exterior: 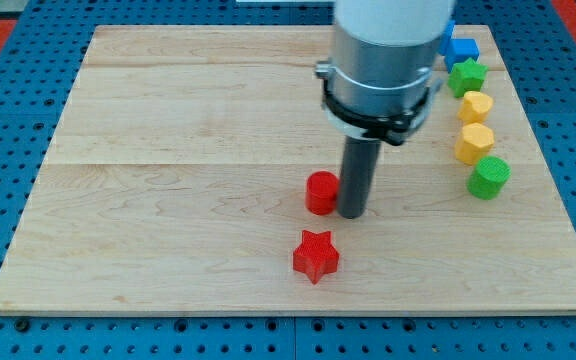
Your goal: Move the yellow hexagon to the left of the board
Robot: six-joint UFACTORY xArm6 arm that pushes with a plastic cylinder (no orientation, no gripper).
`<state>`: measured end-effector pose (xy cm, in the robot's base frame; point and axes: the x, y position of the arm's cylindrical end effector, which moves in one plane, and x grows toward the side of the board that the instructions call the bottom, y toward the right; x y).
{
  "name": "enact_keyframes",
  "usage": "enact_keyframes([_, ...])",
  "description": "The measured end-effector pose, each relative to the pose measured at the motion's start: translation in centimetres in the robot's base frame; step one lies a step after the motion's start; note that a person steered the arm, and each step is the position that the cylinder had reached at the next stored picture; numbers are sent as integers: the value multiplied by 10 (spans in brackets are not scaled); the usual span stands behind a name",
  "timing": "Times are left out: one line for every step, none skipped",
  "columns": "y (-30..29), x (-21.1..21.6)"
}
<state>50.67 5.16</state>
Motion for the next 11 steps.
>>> enact_keyframes([104, 37])
enact_keyframes([190, 34])
enact_keyframes([250, 11])
enact_keyframes([231, -46])
enact_keyframes([198, -86])
enact_keyframes([119, -101])
enact_keyframes([72, -106])
enact_keyframes([55, -103])
enact_keyframes([61, -94])
enact_keyframes([64, -80])
enact_keyframes([23, -80])
